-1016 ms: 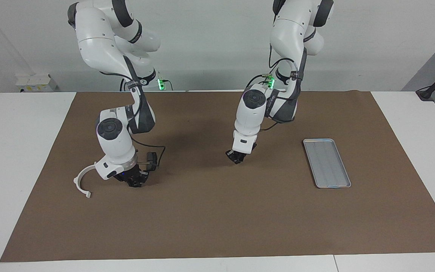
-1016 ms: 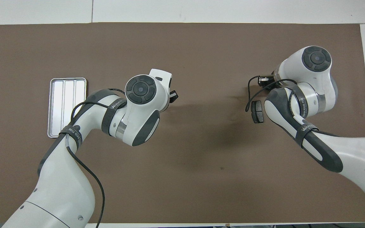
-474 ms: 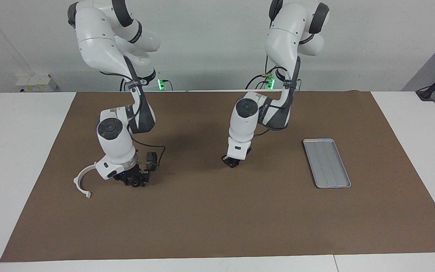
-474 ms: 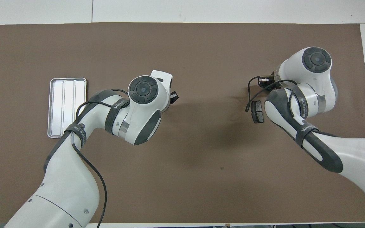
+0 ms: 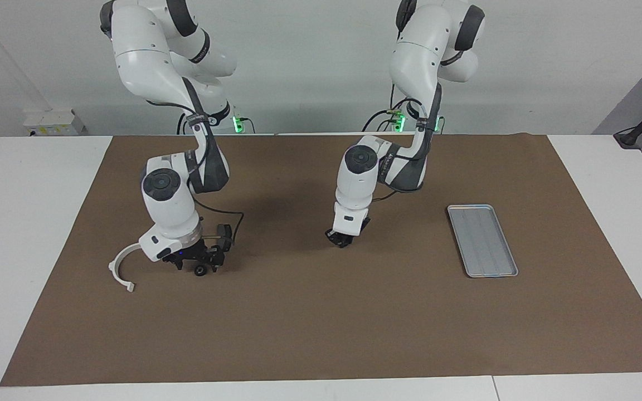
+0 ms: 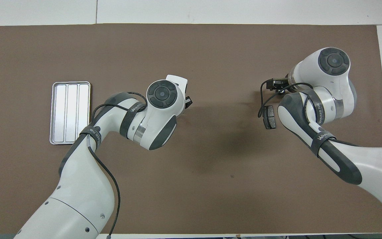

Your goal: Place bearing gear from tray to pile

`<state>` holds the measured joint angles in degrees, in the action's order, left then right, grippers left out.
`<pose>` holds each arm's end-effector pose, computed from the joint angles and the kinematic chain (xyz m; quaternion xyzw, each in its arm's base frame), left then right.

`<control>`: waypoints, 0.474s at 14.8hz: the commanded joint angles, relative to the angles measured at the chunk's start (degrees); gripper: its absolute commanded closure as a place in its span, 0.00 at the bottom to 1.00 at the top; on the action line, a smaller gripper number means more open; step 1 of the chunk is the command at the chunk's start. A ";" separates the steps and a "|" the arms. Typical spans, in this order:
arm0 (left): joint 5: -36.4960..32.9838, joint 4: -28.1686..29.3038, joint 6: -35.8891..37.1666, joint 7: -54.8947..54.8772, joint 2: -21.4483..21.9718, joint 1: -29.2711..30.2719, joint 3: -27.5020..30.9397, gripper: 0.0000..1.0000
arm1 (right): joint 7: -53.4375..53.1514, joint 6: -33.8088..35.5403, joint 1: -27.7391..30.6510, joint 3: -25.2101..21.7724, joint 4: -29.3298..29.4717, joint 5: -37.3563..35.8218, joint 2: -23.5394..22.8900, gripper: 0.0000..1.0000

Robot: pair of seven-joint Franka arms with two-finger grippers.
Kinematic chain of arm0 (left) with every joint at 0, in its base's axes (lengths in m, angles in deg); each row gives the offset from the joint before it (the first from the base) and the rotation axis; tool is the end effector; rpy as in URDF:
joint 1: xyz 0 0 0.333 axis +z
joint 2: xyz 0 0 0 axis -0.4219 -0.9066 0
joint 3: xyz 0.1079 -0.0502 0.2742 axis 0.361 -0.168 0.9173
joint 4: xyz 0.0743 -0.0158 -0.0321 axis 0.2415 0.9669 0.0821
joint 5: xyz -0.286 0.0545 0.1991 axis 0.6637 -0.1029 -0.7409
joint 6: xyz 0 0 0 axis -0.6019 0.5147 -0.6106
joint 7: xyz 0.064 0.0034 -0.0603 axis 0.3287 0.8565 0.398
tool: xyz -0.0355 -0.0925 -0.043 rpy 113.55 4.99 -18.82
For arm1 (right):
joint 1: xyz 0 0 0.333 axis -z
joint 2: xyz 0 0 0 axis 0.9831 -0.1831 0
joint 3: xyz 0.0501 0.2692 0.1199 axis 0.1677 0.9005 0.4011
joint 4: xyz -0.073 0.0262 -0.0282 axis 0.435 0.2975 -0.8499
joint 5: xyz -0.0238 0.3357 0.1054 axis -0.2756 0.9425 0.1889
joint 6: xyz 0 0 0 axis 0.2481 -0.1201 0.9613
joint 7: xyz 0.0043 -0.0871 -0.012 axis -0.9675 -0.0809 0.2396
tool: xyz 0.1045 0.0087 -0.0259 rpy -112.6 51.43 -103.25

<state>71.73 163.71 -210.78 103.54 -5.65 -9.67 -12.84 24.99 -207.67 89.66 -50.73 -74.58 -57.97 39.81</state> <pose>0.5144 -0.3661 0.3047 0.9764 0.2150 0.0147 0.0154 0.6137 0.0543 0.3140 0.9978 -0.0438 0.0376 0.0334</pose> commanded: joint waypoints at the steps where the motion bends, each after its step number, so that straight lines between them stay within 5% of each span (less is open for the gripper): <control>1: -2.13 -2.82 5.98 1.00 0.28 -0.19 1.21 0.00 | 1.34 3.15 -0.46 0.40 0.65 1.08 1.49 0.00; 7: -2.05 -1.95 21.52 -11.17 17.05 11.57 1.03 0.00 | -8.92 9.91 -5.19 0.66 3.20 1.43 3.25 0.00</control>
<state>70.45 159.46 -194.90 99.21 4.14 -2.97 -11.22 20.83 -201.16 86.90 -50.35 -72.91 -57.89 42.27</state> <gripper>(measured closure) 0.000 0.000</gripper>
